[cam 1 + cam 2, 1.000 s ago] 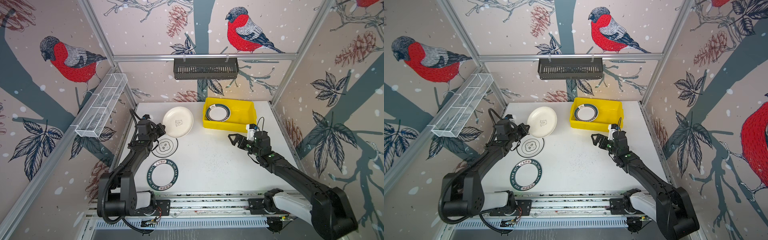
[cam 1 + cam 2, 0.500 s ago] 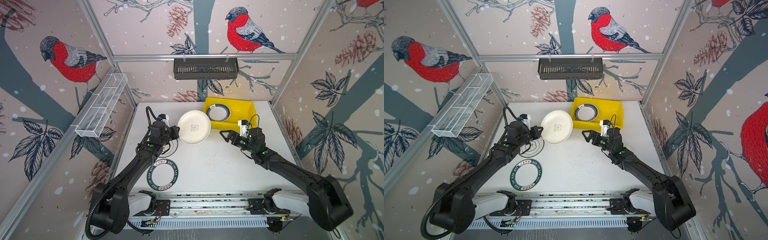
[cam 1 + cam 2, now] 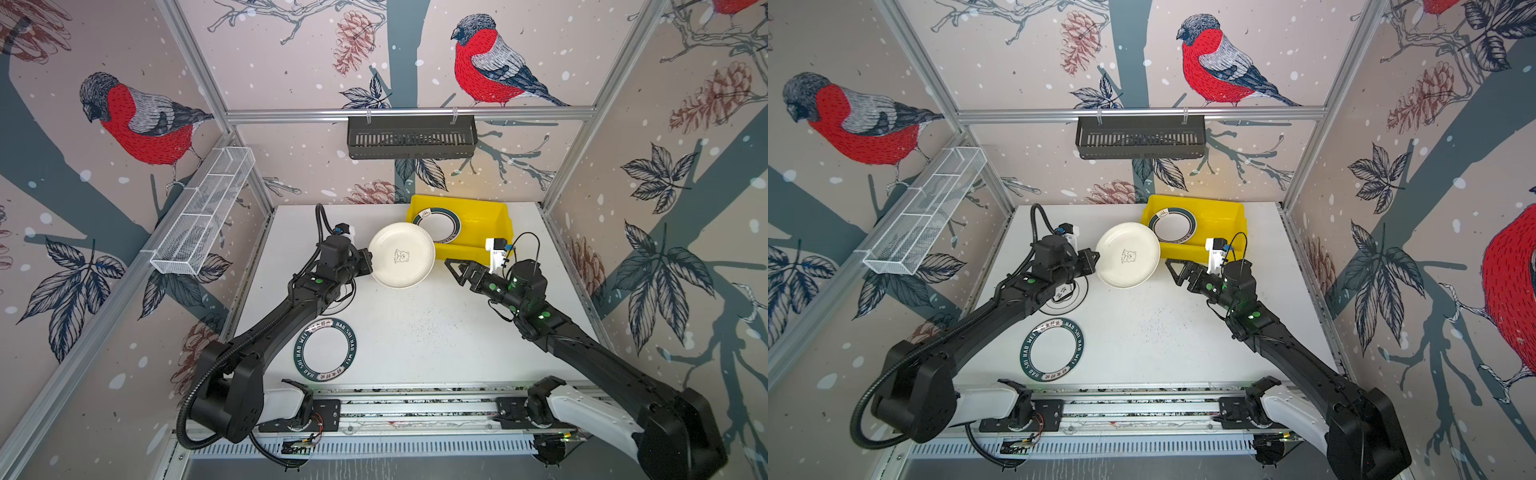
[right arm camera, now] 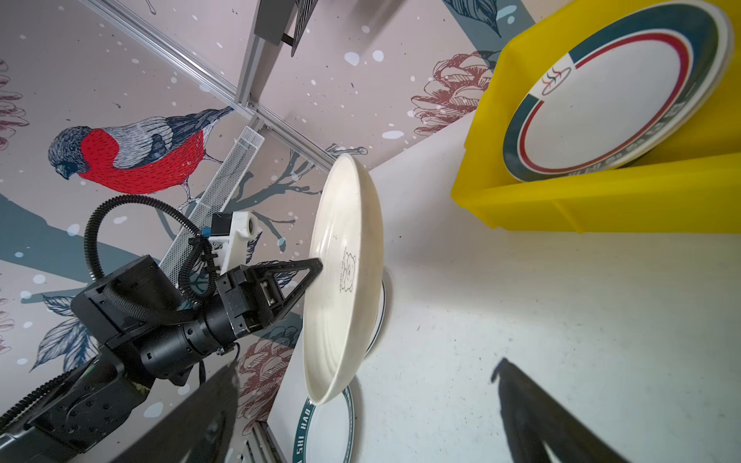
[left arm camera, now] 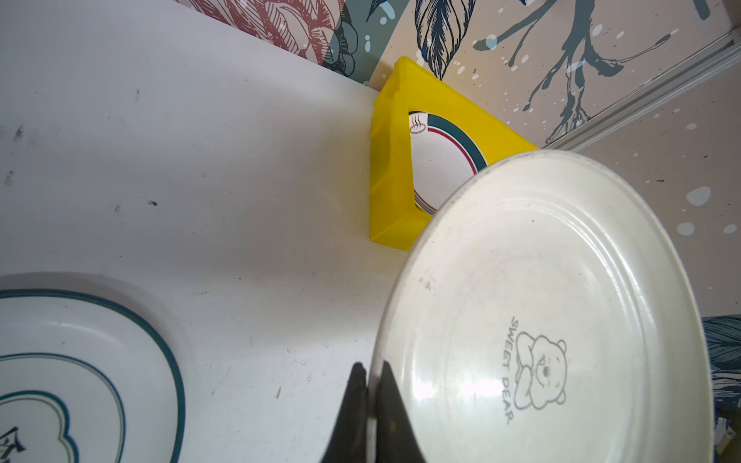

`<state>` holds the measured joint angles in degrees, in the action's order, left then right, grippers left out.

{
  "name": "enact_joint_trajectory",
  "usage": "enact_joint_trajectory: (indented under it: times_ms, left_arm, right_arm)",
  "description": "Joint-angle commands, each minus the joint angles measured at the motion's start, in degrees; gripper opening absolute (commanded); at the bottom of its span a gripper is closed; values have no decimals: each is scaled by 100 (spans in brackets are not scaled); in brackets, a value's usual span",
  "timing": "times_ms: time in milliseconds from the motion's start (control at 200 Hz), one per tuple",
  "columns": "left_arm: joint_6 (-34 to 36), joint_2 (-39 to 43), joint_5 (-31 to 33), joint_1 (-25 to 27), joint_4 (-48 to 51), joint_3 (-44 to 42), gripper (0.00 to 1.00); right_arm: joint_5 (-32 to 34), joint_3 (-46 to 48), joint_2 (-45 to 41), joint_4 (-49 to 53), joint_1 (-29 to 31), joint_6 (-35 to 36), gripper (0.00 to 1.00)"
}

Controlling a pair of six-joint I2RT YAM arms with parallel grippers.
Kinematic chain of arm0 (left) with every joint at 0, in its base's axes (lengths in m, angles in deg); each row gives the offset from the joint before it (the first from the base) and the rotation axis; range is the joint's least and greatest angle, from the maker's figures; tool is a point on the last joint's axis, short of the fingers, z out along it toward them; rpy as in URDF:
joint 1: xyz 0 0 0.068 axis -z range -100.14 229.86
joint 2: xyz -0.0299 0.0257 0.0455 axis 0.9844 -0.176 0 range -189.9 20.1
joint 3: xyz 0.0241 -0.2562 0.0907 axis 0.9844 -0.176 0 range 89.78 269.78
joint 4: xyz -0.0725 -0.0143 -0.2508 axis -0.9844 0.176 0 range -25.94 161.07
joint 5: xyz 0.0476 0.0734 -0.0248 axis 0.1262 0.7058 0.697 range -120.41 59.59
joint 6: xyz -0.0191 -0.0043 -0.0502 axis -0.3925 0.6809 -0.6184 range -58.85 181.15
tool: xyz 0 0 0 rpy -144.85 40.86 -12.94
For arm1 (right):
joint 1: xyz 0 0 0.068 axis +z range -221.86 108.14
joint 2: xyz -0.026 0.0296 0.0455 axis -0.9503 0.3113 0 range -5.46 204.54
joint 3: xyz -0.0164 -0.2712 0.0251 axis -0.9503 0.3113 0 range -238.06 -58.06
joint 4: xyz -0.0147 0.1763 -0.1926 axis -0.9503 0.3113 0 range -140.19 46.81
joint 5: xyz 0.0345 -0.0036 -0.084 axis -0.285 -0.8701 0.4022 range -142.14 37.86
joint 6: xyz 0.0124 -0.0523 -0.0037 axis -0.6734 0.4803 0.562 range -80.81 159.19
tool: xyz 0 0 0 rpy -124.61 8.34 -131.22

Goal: Place the plates into the plastic bin on the countertop
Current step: 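Grasp the cream plate's rim with the right gripper beside the left gripper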

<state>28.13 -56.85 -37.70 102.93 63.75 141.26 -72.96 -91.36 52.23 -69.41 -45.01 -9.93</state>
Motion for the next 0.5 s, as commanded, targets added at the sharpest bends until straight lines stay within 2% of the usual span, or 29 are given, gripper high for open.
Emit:
enact_joint_trajectory:
  times_ms: [0,180,280,405,495]
  left_arm:
    - [48,-355,251,213,-70,361,0]
    - [30,-830,637,546,-148,761,0]
    - [-12,-957,725,669,-236,845,0]
    - [-21,-959,860,834,-368,836,0]
    - [-47,-912,949,932,-494,744,0]
  right_arm:
    - [194,-146,-12,202,11,423,100]
    - [888,-344,151,818,11,842,100]
    - [1008,-374,270,833,13,977,98]
    - [1227,-477,475,934,11,1002,94]
    - [1314,-502,576,876,7,1010,85]
